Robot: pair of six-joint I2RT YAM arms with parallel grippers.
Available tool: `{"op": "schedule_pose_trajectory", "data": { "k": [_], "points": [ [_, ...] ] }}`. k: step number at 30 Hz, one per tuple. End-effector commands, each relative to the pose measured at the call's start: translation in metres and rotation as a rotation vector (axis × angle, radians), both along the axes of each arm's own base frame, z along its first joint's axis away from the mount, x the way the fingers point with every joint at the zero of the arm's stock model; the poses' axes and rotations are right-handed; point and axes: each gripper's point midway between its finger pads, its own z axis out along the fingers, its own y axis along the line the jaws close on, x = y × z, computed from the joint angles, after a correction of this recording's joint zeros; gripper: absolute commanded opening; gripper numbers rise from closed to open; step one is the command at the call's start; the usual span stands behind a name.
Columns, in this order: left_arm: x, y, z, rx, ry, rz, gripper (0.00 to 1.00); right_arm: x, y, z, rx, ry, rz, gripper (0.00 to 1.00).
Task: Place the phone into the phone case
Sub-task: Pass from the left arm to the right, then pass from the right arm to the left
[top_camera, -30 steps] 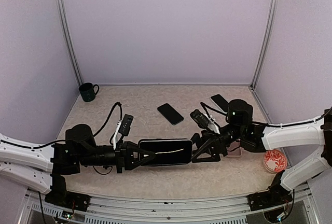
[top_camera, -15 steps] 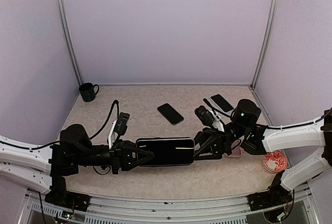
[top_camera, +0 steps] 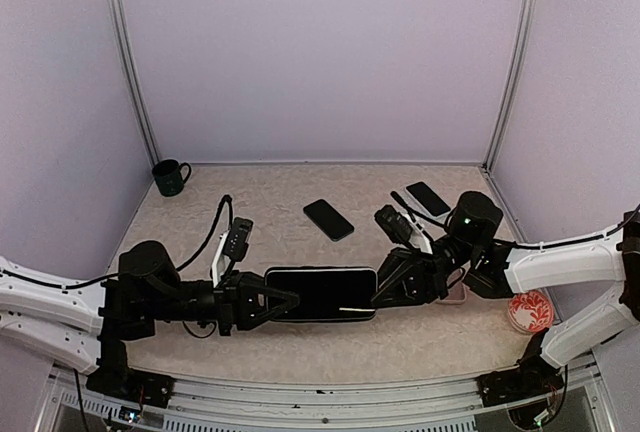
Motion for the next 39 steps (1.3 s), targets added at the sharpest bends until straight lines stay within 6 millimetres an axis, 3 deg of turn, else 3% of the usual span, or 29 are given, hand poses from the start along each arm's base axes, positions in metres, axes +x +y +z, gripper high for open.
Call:
{"op": "schedule_pose_trajectory", "data": {
  "k": [1,3,9,18,23,32,39],
  "points": [
    [0.028,0.001,-0.027,0.089,0.028,0.145,0.17,0.000,0.009,-0.006,-0.026,-0.025,-0.018,0.06],
    [0.030,0.001,-0.030,0.102,0.032,0.157,0.21,0.007,0.013,-0.010,-0.055,-0.026,-0.064,0.00],
    [0.036,0.003,-0.036,0.128,0.042,0.188,0.33,0.031,0.024,-0.024,-0.161,-0.049,-0.206,0.00],
    [0.037,0.003,-0.044,0.135,0.057,0.193,0.35,0.063,0.026,-0.043,-0.282,-0.080,-0.408,0.00],
    [0.043,0.002,-0.051,0.163,0.069,0.217,0.36,0.069,0.028,-0.051,-0.319,-0.080,-0.434,0.00],
    [0.063,0.015,-0.089,0.301,0.079,0.336,0.82,0.062,0.021,-0.026,-0.241,-0.122,-0.425,0.00],
    [0.058,0.026,-0.081,0.210,0.085,0.327,0.99,0.065,0.010,-0.007,-0.172,-0.119,-0.443,0.00]
  ]
}}
